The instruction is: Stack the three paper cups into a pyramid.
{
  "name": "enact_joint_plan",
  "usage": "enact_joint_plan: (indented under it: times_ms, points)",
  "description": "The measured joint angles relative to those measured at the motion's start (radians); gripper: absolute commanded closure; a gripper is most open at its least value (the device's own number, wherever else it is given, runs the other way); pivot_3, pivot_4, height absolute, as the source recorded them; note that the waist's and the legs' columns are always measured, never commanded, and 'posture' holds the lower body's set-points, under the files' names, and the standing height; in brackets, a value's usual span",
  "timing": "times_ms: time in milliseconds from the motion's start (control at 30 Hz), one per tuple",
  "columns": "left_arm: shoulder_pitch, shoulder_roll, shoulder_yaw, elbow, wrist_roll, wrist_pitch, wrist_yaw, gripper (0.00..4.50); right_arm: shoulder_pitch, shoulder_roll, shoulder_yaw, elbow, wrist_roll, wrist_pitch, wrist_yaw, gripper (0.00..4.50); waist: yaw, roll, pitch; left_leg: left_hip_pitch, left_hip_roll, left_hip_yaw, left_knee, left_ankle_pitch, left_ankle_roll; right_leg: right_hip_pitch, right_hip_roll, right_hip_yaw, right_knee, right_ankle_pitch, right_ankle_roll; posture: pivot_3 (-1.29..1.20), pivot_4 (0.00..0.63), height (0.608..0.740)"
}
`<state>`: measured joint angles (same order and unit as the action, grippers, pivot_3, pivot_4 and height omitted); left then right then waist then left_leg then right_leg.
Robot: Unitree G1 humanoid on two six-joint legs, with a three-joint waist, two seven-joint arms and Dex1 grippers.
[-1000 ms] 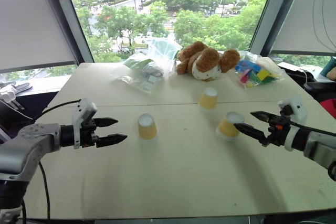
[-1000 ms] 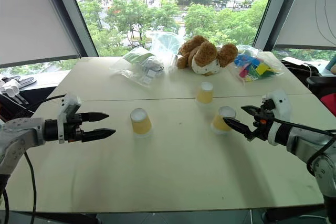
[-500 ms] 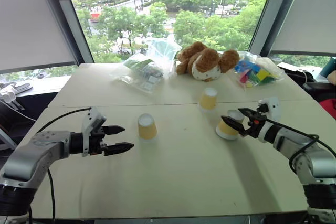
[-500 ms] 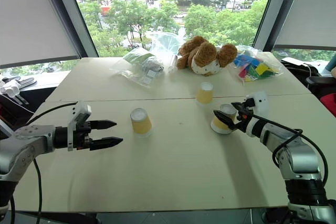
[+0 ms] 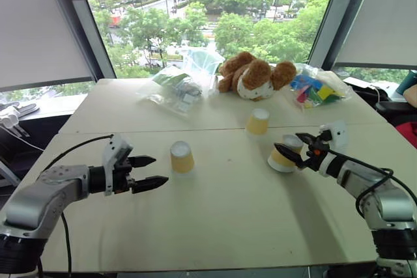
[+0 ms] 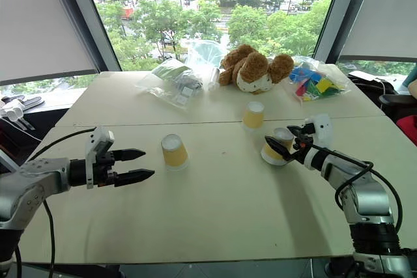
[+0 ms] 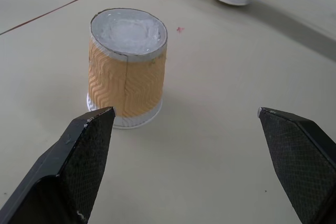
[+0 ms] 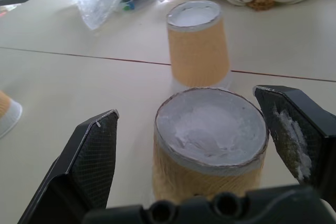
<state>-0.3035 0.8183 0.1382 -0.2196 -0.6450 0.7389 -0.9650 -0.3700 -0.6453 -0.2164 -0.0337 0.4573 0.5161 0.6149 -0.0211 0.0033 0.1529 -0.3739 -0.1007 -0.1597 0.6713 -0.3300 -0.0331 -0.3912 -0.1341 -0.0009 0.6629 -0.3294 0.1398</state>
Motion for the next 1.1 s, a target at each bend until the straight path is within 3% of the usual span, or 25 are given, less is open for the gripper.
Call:
enact_joint_plan:
  times_ms: [567,700,733,933,1100]
  points:
    - [-0.005,-0.019,-0.001,0.002,0.000,0.000,0.016,0.00,0.014,0.008,-0.003,0.001,0.020,0.026,0.000,0.02,0.001,0.000,0.000,0.000,0.000,0.000,0.001,0.000,0.000,0.000,0.000,0.000,0.000,0.000,0.000,0.00,0.150,0.740]
    - [-0.005,-0.024,-0.001,0.002,0.000,0.000,0.026,0.00,0.016,0.023,-0.006,0.027,0.019,0.019,-0.001,1.85,0.000,0.000,0.000,0.000,0.000,0.000,0.002,0.000,0.000,0.000,0.000,0.000,0.000,0.000,0.000,0.00,0.150,0.740]
    - [-0.005,-0.024,-0.001,0.002,0.000,0.000,0.028,0.00,0.016,0.028,-0.006,0.027,0.020,0.017,-0.001,2.02,0.000,0.000,0.000,0.000,0.000,0.000,0.002,0.000,0.000,0.000,0.000,0.000,0.000,0.000,0.000,0.00,0.150,0.740]
    - [-0.005,-0.024,-0.001,0.002,-0.001,0.001,0.033,0.00,0.015,0.032,-0.012,0.015,0.039,0.038,-0.001,2.02,0.000,0.000,0.000,-0.001,0.000,0.000,0.002,0.000,0.000,0.000,0.000,0.000,0.000,0.000,0.000,0.00,0.150,0.740]
    - [-0.005,-0.024,0.000,0.003,-0.006,0.013,0.032,0.00,-0.037,0.070,0.021,-0.129,0.120,0.137,0.001,2.02,-0.006,0.000,0.000,-0.001,0.000,0.000,0.002,0.000,0.000,-0.001,0.000,0.000,0.000,0.000,0.000,0.00,0.150,0.740]
